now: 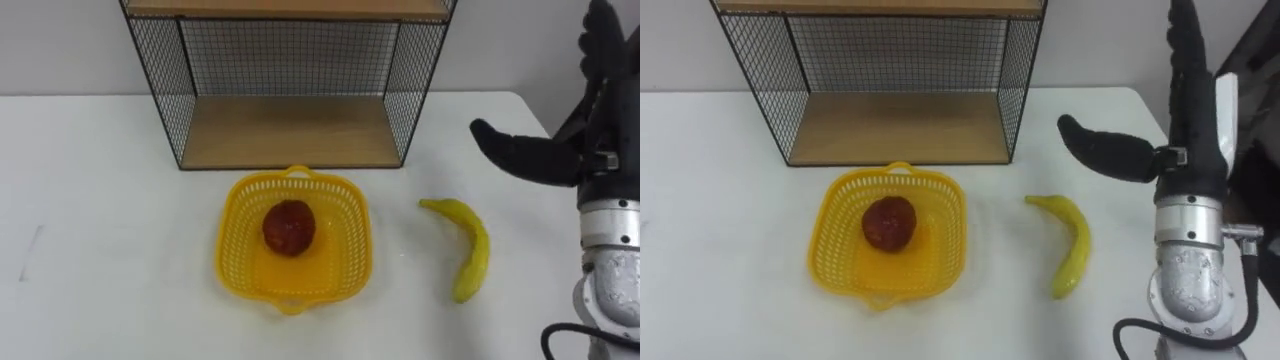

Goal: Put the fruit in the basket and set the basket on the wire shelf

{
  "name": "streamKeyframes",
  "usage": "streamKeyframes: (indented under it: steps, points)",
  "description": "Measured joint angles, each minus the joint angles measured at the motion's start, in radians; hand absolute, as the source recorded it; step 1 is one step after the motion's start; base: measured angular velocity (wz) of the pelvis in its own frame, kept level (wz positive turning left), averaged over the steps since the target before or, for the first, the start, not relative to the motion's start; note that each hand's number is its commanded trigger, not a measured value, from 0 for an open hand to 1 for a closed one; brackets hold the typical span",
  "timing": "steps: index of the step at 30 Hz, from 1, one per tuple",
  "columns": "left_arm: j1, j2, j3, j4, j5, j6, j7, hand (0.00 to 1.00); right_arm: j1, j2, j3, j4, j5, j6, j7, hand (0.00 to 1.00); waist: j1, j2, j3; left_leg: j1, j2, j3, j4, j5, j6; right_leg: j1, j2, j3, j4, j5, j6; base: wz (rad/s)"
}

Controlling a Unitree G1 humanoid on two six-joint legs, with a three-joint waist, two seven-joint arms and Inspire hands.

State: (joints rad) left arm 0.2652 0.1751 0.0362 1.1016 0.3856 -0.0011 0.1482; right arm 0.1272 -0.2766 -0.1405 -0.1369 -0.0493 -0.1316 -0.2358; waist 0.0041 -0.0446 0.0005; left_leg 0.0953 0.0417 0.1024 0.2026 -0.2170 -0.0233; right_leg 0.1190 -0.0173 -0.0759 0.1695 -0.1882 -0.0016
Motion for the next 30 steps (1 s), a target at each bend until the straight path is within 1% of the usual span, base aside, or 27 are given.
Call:
streamKeyframes:
  steps: [2, 4, 7, 8, 11, 13, 14, 16, 18, 20, 23, 26, 28, 30]
  points:
    - [0.001, 0.000, 0.000, -0.001, 0.000, 0.018, -0.004, 0.00, 0.006, 0.000, 0.000, 0.013, 0.000, 0.020, -0.015, 0.00, 0.000, 0.007, -0.0011, 0.003, 0.000, 0.003, -0.003, 0.000, 0.000, -0.001, 0.002, 0.010, -0.001, 0.000, 0.000, -0.09]
    - [0.001, 0.000, 0.003, -0.007, 0.000, 0.028, -0.005, 0.00, 0.017, 0.000, 0.001, 0.016, 0.002, 0.023, -0.025, 0.00, 0.000, 0.010, -0.0037, 0.005, 0.000, 0.003, -0.003, 0.000, 0.000, -0.002, 0.002, 0.016, -0.001, 0.000, 0.000, -0.05]
    - [-0.003, 0.000, 0.002, -0.025, 0.000, 0.045, -0.006, 0.00, 0.018, -0.001, 0.016, 0.068, -0.003, 0.026, -0.023, 0.00, 0.003, 0.006, -0.0043, 0.004, 0.000, 0.003, -0.002, 0.001, 0.001, -0.003, 0.002, 0.016, 0.000, 0.000, 0.000, -0.01]
    - [-0.003, 0.000, 0.000, -0.031, 0.001, 0.048, -0.006, 0.00, 0.018, -0.001, 0.031, 0.097, -0.004, 0.038, -0.019, 0.00, 0.003, 0.003, -0.0057, 0.004, 0.000, 0.003, -0.002, 0.001, 0.001, -0.003, 0.002, 0.016, 0.000, 0.000, 0.000, 0.00]
    - [-0.002, 0.000, 0.000, -0.060, 0.001, 0.049, -0.006, 0.00, 0.018, -0.001, 0.055, 0.162, -0.004, 0.064, 0.020, 0.00, 0.004, -0.001, -0.0040, 0.004, -0.001, 0.003, -0.002, 0.001, 0.001, -0.003, 0.002, 0.017, 0.000, 0.000, 0.000, 0.00]
    - [-0.001, 0.000, 0.000, -0.064, 0.001, 0.050, -0.006, 0.00, 0.018, -0.001, 0.064, 0.177, -0.004, 0.084, 0.038, 0.00, 0.004, -0.001, -0.0030, 0.003, -0.001, 0.004, -0.003, 0.001, 0.001, -0.006, 0.002, 0.018, 0.000, 0.000, 0.000, 0.00]
    - [0.002, 0.000, 0.000, -0.068, 0.000, 0.055, -0.006, 0.00, 0.018, -0.001, 0.067, 0.178, -0.011, 0.091, 0.048, 0.00, 0.004, 0.000, -0.0013, 0.002, -0.001, 0.004, -0.004, 0.001, 0.001, -0.008, 0.002, 0.017, -0.001, 0.000, 0.000, 0.00]
    - [0.010, 0.000, 0.002, -0.087, 0.001, 0.066, -0.006, 0.00, 0.018, -0.001, 0.069, 0.180, -0.050, 0.093, 0.065, 0.00, 0.003, 0.000, -0.0003, 0.000, -0.001, 0.004, -0.004, 0.001, 0.001, -0.010, 0.002, 0.017, -0.001, 0.000, 0.000, 0.00]
    - [0.018, 0.001, 0.004, -0.104, 0.000, 0.067, -0.007, 0.00, 0.011, -0.001, 0.071, 0.199, -0.080, 0.097, 0.087, 0.00, 0.003, -0.003, 0.0000, -0.002, -0.001, 0.004, -0.005, 0.001, 0.001, -0.012, 0.002, 0.017, -0.001, 0.000, 0.000, 0.00]
    - [0.024, 0.001, 0.003, -0.114, 0.001, 0.076, -0.007, 0.00, 0.011, -0.001, 0.082, 0.242, -0.104, 0.114, 0.116, 0.00, 0.005, -0.011, -0.0009, -0.002, -0.001, 0.004, -0.005, 0.001, 0.001, -0.013, 0.002, 0.017, -0.002, 0.000, 0.000, 0.00]
    - [0.037, 0.001, 0.004, -0.122, 0.000, 0.088, -0.007, 0.00, 0.013, 0.000, 0.092, 0.257, -0.121, 0.146, 0.164, 0.00, 0.004, -0.014, 0.0008, -0.004, -0.001, 0.001, -0.005, 0.001, 0.001, -0.014, 0.001, 0.016, -0.002, 0.000, 0.000, 0.00]
    - [0.033, 0.003, 0.003, -0.123, 0.000, 0.089, -0.007, 0.00, 0.009, -0.001, 0.093, 0.309, -0.117, 0.147, 0.178, 0.00, 0.004, -0.018, -0.0016, -0.004, -0.001, -0.002, -0.005, 0.001, 0.001, -0.012, 0.000, 0.008, -0.001, 0.000, 0.000, 0.06]
    - [0.032, 0.002, 0.003, -0.123, 0.000, 0.091, -0.009, 0.00, 0.009, 0.000, 0.100, 0.360, -0.115, 0.155, 0.202, 0.00, 0.005, -0.023, -0.0010, -0.002, -0.001, -0.009, -0.002, 0.001, 0.001, -0.005, 0.000, -0.003, -0.002, 0.000, 0.000, 0.10]
    - [0.032, 0.003, 0.002, -0.123, 0.000, 0.097, -0.012, 0.00, 0.008, 0.000, 0.106, 0.377, -0.108, 0.153, 0.209, 0.00, 0.003, -0.025, -0.0006, 0.002, -0.002, -0.014, 0.000, 0.001, 0.001, 0.004, -0.001, -0.009, -0.004, 0.000, 0.000, 0.08]
